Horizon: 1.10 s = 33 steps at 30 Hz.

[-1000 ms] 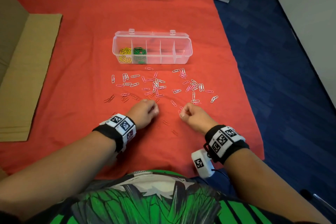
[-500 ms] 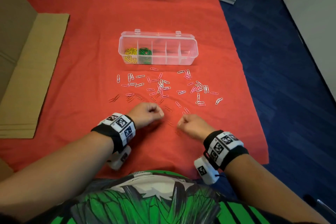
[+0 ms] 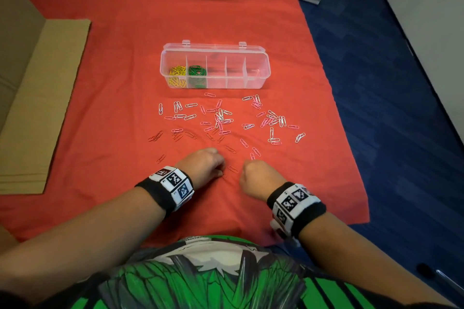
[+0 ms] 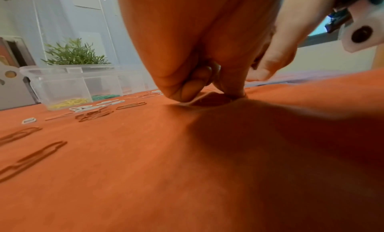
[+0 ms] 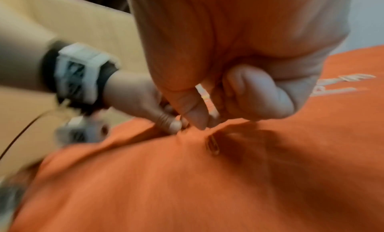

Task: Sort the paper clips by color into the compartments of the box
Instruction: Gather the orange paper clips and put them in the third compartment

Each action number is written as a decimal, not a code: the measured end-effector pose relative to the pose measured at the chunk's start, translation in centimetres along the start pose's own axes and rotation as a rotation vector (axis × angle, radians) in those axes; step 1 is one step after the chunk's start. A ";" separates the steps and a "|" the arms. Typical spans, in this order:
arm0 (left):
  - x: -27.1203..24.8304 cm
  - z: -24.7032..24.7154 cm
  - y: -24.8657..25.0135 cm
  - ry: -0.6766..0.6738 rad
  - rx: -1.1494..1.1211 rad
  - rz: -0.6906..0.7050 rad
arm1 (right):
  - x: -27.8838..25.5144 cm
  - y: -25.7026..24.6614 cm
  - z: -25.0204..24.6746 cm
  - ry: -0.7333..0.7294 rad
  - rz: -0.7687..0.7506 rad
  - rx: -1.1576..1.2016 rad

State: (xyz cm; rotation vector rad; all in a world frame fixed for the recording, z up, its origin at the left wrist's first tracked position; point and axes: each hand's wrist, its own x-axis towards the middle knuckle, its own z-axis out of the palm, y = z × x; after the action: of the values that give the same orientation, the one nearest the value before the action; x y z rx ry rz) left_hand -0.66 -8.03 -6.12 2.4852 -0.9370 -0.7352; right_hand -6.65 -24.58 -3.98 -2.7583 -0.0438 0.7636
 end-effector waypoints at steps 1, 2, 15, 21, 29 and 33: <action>0.0 0.1 -0.1 0.005 0.009 0.009 | 0.3 0.2 -0.3 -0.013 0.022 0.024; -0.1 0.1 -0.2 0.008 0.014 0.018 | 0.4 0.4 -0.6 -0.026 0.034 0.030; -0.5 0.2 -0.5 0.017 -0.077 -0.013 | 0.7 -0.3 -0.9 -0.132 0.026 0.055; -1.3 -2.5 -1.0 0.148 -1.200 -0.485 | 1.3 1.2 -2.4 -0.228 0.190 1.366; -1.4 -2.1 -2.1 0.173 -1.071 -0.627 | 3.3 -0.5 -1.0 -0.085 0.229 0.898; -2.1 -1.1 -3.1 0.070 -0.371 -0.352 | 2.7 -1.3 -0.2 0.025 0.047 0.090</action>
State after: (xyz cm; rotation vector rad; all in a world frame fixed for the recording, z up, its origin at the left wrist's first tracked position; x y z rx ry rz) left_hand 0.11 -4.22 -6.11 2.3404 -0.2996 -0.8362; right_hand -4.23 -23.13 -4.83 -2.6921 0.0595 0.7245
